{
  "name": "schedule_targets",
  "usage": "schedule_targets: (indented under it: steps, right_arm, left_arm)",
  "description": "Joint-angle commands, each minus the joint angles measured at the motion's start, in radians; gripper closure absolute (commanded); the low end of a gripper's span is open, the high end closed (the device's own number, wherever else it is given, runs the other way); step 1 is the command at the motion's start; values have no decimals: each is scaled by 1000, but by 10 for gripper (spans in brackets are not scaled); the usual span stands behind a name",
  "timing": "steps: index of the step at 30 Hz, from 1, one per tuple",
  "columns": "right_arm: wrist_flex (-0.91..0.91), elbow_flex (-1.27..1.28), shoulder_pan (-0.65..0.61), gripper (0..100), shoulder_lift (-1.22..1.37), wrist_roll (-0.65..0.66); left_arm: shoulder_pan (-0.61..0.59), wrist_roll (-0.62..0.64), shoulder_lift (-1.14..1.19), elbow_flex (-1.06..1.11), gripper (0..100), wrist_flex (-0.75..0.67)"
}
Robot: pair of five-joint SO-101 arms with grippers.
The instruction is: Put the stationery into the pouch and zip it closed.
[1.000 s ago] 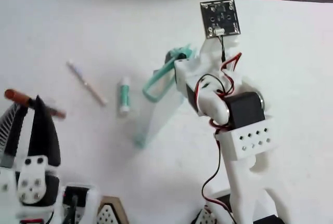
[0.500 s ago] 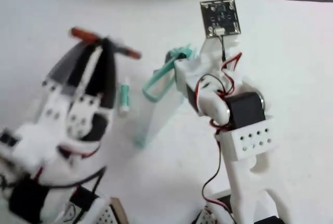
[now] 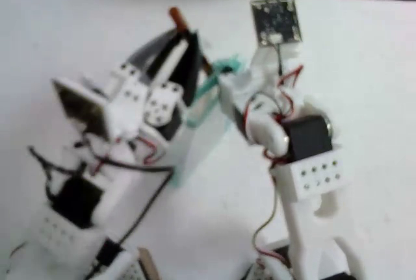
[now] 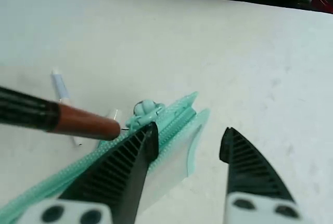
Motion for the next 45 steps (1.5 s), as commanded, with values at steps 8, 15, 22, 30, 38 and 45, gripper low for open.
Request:
schedule_targets:
  steps: [8,15,22,30,38,45]
  right_arm:
    - [7,63,-13,800,21,14]
    - [5,63,-13,800,27,14]
    - [-51,117,-13,800,19,14]
    - [-50,118,-15,800,19,14]
    - [-48,118,-15,800,19,14]
    - [-50,118,-15,800,19,14]
  left_arm:
    - [5,-12,-25,135,976,-71]
    - [5,-69,-159,43,976,0]
    - [84,-57,-193,-199,976,356]
    - [105,-54,-193,-170,976,416]
    - [36,-104,-197,3,976,269]
    - [33,8,-199,-18,792,414]
